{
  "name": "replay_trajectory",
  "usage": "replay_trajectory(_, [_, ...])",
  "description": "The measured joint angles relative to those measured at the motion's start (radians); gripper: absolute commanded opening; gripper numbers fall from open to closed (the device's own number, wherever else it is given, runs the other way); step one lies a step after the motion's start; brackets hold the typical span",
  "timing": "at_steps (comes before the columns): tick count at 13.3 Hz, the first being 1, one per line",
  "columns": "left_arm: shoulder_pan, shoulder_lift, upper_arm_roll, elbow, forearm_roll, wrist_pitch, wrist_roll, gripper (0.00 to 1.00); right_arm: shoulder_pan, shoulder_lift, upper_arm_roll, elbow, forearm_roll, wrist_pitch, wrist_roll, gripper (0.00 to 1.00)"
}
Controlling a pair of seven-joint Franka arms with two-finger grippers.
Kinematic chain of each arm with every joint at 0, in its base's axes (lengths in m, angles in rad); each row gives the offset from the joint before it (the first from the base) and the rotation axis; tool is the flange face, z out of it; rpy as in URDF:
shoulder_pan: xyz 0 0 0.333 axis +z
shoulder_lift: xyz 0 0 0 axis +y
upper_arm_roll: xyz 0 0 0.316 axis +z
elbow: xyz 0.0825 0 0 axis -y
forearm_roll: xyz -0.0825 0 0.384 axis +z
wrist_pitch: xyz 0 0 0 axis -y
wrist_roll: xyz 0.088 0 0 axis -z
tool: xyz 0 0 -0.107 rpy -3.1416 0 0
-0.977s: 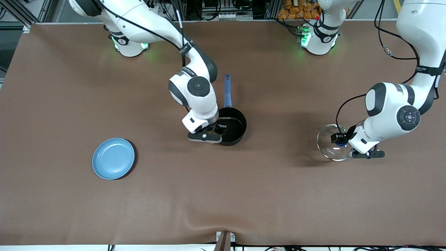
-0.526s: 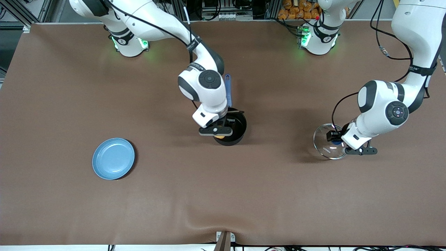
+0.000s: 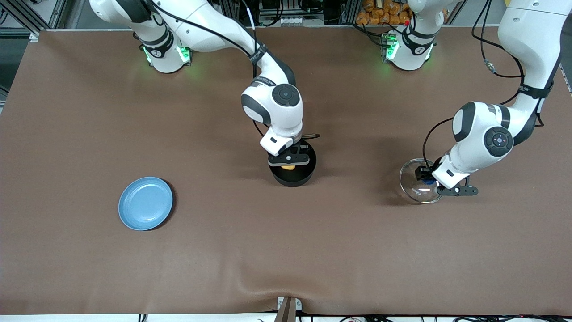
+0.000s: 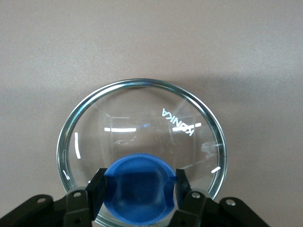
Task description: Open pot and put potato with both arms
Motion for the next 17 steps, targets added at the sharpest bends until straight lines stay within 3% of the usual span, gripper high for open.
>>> replay_trajectory(4, [-0.002, 0.008, 0.0, -0.008, 0.029, 0.001, -0.008, 0.0, 0.0, 0.032, -0.003, 0.001, -0.01, 0.042, 0.011, 0.02])
replay_trajectory(5, [-0.002, 0.012, 0.0, -0.008, 0.03, 0.001, -0.011, 0.0, 0.0, 0.037, -0.004, 0.001, -0.01, 0.048, 0.012, 0.13])
replay_trajectory(6, [-0.002, 0.015, 0.0, -0.008, 0.03, 0.002, -0.013, 0.0, 0.0, 0.04, -0.004, 0.001, -0.01, 0.051, 0.013, 0.37])
replay_trajectory(8, [-0.002, 0.02, 0.0, -0.008, 0.031, 0.003, -0.015, 0.0, 0.0, 0.043, -0.006, 0.001, -0.01, 0.052, 0.027, 0.52])
replay_trajectory(10, [-0.002, 0.02, 0.0, -0.008, 0.031, 0.004, -0.015, 0.01, 0.0, 0.045, -0.009, 0.001, -0.01, 0.053, 0.034, 0.6])
replay_trajectory(11, [-0.002, 0.02, 0.0, -0.008, 0.031, 0.004, -0.016, 0.11, 0.0, 0.047, -0.009, 0.002, -0.01, 0.055, 0.035, 0.64])
replay_trajectory(12, [-0.002, 0.02, 0.0, -0.008, 0.031, 0.004, -0.017, 0.31, 0.0, 0.048, -0.009, 0.003, -0.01, 0.056, 0.036, 0.64])
replay_trajectory(13, [-0.002, 0.02, 0.0, -0.008, 0.031, 0.004, -0.021, 0.71, 0.0, 0.049, -0.009, 0.003, -0.01, 0.057, 0.036, 0.64])
replay_trajectory(14, [-0.003, 0.021, 0.0, -0.008, 0.031, 0.004, -0.025, 1.0, 0.0, 0.05, -0.01, 0.003, -0.01, 0.057, 0.037, 0.68])
replay_trajectory(15, [-0.003, 0.021, 0.0, -0.008, 0.031, 0.004, -0.027, 1.0, 0.0, 0.05, -0.01, 0.003, -0.01, 0.057, 0.038, 0.75])
replay_trajectory(17, [-0.002, 0.02, -0.001, -0.005, 0.031, 0.006, -0.036, 1.0, 0.0, 0.05, -0.01, 0.004, -0.01, 0.059, 0.042, 0.75])
